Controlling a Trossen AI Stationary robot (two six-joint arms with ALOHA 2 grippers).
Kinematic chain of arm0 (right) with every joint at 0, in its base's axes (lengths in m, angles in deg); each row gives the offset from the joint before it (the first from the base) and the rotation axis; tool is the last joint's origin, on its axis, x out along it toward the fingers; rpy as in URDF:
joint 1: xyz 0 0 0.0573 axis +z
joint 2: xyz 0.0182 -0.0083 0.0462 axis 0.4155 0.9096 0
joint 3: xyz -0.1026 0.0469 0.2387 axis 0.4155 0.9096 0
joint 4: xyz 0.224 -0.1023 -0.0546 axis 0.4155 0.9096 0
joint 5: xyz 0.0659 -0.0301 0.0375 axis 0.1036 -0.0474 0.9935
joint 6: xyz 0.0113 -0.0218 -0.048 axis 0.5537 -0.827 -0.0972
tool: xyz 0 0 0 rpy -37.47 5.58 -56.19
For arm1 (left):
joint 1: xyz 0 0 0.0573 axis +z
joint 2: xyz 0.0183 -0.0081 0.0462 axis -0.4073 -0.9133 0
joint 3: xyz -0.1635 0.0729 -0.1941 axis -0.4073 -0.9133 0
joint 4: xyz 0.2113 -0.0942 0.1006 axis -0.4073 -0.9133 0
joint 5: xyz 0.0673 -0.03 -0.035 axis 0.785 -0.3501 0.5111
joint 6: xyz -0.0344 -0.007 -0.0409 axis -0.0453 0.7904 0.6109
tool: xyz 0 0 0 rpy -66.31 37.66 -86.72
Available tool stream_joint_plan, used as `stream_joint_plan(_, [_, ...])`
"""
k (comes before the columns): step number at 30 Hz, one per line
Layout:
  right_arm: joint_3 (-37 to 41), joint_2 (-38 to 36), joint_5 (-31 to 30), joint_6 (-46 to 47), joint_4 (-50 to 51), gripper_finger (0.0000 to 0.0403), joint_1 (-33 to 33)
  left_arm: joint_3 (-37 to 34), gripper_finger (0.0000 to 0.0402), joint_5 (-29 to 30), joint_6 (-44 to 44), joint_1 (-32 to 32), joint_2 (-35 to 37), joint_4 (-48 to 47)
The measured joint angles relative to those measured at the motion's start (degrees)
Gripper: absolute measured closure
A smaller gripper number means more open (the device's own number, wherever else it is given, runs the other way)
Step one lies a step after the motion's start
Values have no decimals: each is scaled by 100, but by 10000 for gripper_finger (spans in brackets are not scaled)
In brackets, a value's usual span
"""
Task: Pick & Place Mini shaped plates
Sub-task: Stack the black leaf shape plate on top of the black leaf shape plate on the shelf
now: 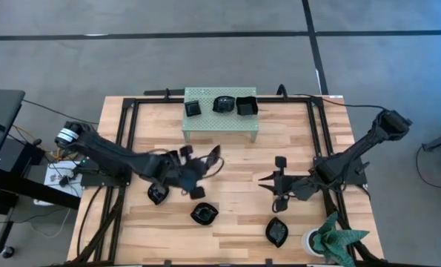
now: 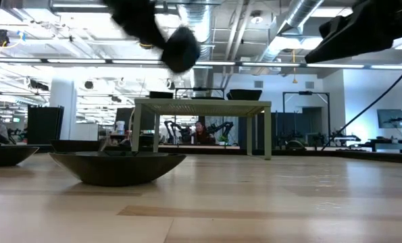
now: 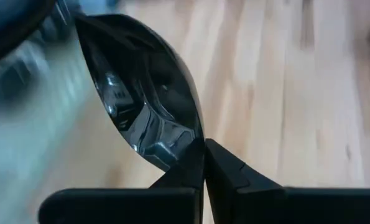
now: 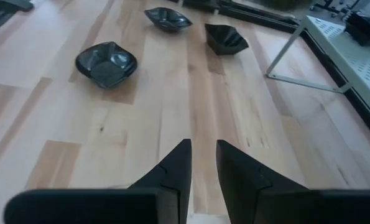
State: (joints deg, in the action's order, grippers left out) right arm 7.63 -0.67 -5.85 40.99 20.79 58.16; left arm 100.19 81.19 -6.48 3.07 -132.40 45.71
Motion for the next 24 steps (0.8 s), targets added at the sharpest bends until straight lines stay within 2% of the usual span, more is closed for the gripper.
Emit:
stream_joint_plan(3, [0, 0, 54, -31, -4, 334, -116, 467, 397, 18, -1171, 264, -13, 280])
stream_joint_plan(8, [-2, 2, 1010, -291, -166, 334, -340, 1074, 397, -84, -3284, 1017, -185, 319])
stream_joint_plan(10, [-2, 2, 1223, -293, -200, 334, -411, 1129, 395, -343, -3834, 1467, -187, 307])
stream_joint_plan(17, [-2, 2, 1241, -297, -150, 334, -583, 1128, 396, -1643, -4806, 3067, -291, 147])
stream_joint_plan(20, [-2, 2, 1242, -299, -146, 334, -622, 1126, 395, -1821, -4836, 3436, -440, 172])
stream_joint_plan(24, [-2, 2, 1244, -299, -131, 334, -653, 1126, 396, -1986, -4858, 3632, -787, 284])
